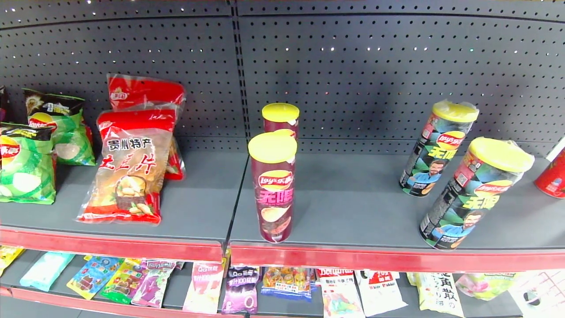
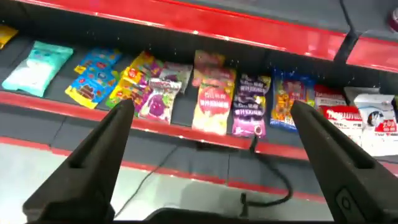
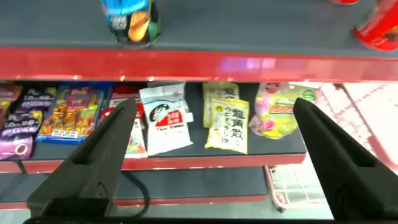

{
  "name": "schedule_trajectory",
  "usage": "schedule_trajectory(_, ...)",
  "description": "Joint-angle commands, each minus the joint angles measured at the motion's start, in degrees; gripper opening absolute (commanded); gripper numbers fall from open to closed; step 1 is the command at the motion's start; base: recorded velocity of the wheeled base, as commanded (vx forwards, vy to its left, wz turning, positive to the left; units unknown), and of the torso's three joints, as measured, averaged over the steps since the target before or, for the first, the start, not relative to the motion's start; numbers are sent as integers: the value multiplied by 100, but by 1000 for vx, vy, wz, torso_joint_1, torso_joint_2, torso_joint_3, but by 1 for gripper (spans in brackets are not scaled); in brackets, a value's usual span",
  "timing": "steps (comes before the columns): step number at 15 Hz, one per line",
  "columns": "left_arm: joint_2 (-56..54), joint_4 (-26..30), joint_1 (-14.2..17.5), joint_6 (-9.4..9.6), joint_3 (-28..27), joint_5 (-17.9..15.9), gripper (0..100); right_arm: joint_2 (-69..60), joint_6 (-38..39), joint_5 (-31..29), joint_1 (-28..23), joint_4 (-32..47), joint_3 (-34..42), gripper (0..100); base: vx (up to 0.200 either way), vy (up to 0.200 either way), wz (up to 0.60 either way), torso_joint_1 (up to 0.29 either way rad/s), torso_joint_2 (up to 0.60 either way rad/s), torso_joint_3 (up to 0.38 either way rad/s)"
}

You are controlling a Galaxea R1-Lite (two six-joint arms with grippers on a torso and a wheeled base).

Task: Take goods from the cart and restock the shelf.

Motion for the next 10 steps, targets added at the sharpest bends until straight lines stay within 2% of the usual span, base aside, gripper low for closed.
schedule_trajectory(1,-178,-1051,-42,266,474,-872,100,-482,27,352,205,-479,487,100,0,0,0,0,0,0)
schedule_trajectory(2,-178,-1491,-42,301,782,-925,100,-798,80,537,390,-453,593,100,0,0,0,0,0,0)
schedule_trajectory(3,-178,-1869,-42,345,931,-793,100,-842,238,590,381,-497,628,100,0,0,0,0,0,0)
schedule_trajectory(4,-178,-1860,-42,345,940,-371,100,-842,308,361,372,-488,628,100,0,0,0,0,0,0)
schedule_trajectory(5,-178,-1869,-42,345,949,-169,100,-842,317,335,372,-488,628,100,0,0,0,0,0,0)
schedule_trajectory(7,-178,-2018,-42,354,1028,-46,100,-842,335,335,372,-488,628,100,0,0,0,0,0,0)
schedule_trajectory(9,-178,-2053,-33,407,1045,429,100,-842,343,335,372,-488,628,100,0,0,0,0,0,0)
schedule_trajectory(10,-99,-2062,-15,371,1045,789,100,-842,335,335,372,-488,628,100,0,0,0,0,0,0)
